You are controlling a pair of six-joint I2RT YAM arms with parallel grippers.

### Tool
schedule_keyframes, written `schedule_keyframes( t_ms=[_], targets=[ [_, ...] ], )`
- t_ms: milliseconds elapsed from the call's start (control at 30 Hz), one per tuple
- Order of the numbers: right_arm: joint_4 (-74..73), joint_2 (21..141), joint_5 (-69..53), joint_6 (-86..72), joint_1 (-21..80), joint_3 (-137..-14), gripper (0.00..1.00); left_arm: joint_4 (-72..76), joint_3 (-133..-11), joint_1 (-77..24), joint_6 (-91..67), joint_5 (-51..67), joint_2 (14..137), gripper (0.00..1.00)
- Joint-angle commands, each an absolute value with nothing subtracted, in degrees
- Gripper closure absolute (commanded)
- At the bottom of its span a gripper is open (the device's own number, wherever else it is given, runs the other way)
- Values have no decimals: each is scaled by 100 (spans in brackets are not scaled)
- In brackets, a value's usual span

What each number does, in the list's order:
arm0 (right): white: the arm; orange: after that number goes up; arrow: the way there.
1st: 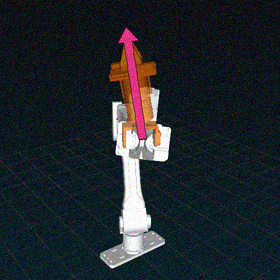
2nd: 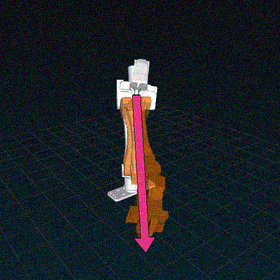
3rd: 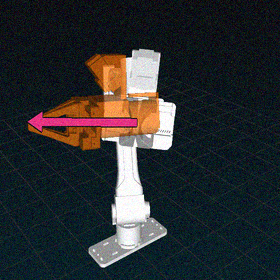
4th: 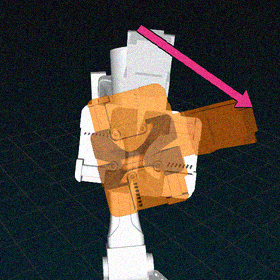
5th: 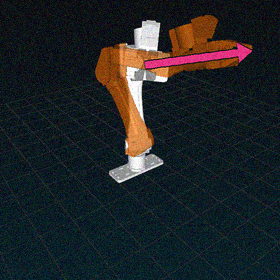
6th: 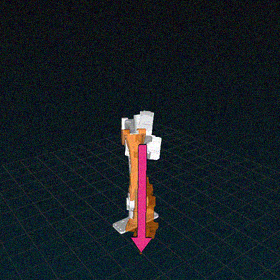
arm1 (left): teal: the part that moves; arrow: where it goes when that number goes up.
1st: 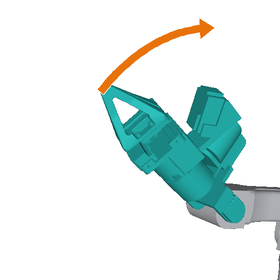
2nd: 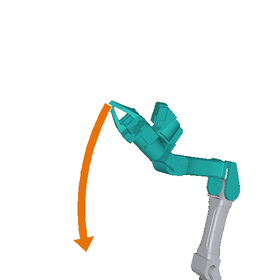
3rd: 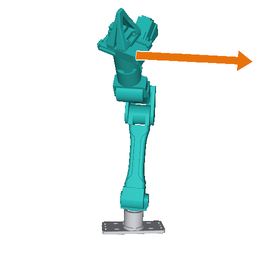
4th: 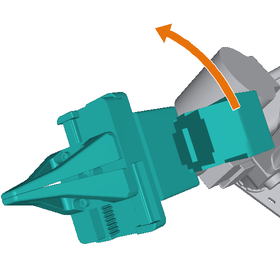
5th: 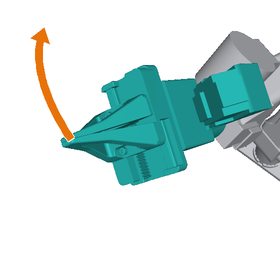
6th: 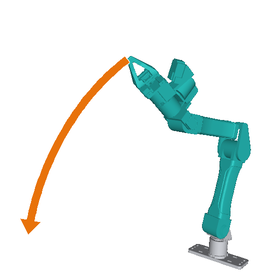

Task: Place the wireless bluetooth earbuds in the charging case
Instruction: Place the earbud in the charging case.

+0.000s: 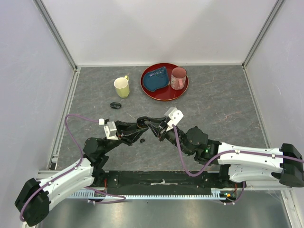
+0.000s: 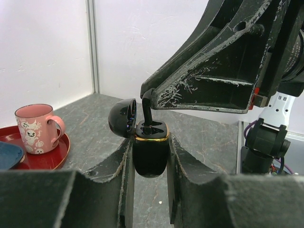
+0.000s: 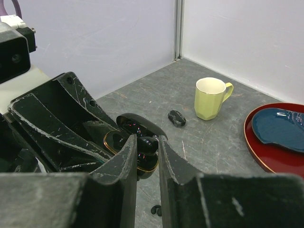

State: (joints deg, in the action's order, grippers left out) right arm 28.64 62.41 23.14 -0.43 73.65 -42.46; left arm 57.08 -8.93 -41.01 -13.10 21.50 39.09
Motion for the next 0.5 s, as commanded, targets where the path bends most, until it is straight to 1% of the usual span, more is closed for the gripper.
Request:
schedule_keyframes(
  t_ms=[0,467],
  targets=[
    [2496,6196,2171,-105,7365,-4219,100,6249,-940,-4105,-1310,2013,3814,98],
    [2092,6398,2100,-61,7427,-4456,100,6240,-914,-4113,-1275,1978,3735,98]
  ],
)
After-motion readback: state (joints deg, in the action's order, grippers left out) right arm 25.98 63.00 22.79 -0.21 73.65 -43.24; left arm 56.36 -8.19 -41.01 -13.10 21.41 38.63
